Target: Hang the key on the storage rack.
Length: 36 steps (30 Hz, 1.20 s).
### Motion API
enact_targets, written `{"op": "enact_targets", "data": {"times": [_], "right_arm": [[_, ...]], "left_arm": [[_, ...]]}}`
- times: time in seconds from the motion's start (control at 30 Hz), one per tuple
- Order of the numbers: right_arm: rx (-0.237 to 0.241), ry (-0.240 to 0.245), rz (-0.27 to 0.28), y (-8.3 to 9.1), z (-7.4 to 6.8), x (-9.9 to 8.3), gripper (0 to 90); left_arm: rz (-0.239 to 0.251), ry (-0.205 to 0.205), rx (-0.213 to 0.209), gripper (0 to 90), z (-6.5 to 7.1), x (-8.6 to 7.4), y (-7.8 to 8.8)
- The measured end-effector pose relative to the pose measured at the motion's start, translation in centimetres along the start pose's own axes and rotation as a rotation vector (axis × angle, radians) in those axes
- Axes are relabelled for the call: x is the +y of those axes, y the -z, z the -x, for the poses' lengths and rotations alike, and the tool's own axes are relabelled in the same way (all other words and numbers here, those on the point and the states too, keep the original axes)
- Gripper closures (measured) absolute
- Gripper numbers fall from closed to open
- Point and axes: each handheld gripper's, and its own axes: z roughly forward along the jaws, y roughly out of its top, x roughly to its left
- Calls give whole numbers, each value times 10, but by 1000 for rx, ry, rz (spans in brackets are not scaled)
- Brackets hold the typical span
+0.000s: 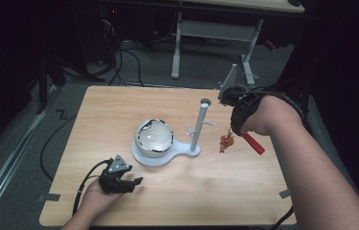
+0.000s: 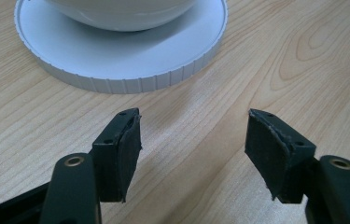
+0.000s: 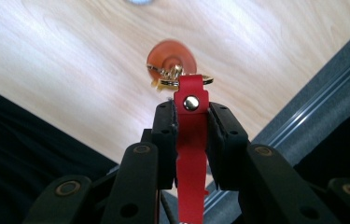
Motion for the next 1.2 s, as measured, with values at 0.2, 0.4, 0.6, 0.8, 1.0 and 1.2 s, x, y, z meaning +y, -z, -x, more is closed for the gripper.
{"op": "enact_targets", "data": {"times": [0.2, 0.4, 0.6, 0.8, 1.0, 1.2], "right_arm": [[2, 7, 18, 5, -7, 17, 743], [-3, 11, 29, 11, -8, 22, 743], [-5, 13, 52, 20, -8, 23, 743], [-7, 22, 76, 28, -9, 25, 743], [-28, 10, 71, 29, -9, 31, 743], [-34, -8, 69, 21, -5, 37, 742]], "left_arm": [[-6, -9, -3, 362, 1, 0, -1], [-5, -8, -4, 362, 1, -1, -1], [-10, -20, 0, 362, 2, -1, -2], [-10, -22, 1, 362, 3, 0, -2], [-6, -20, 2, 362, 3, 0, -1], [-6, -19, 0, 362, 2, 0, 0]]}}
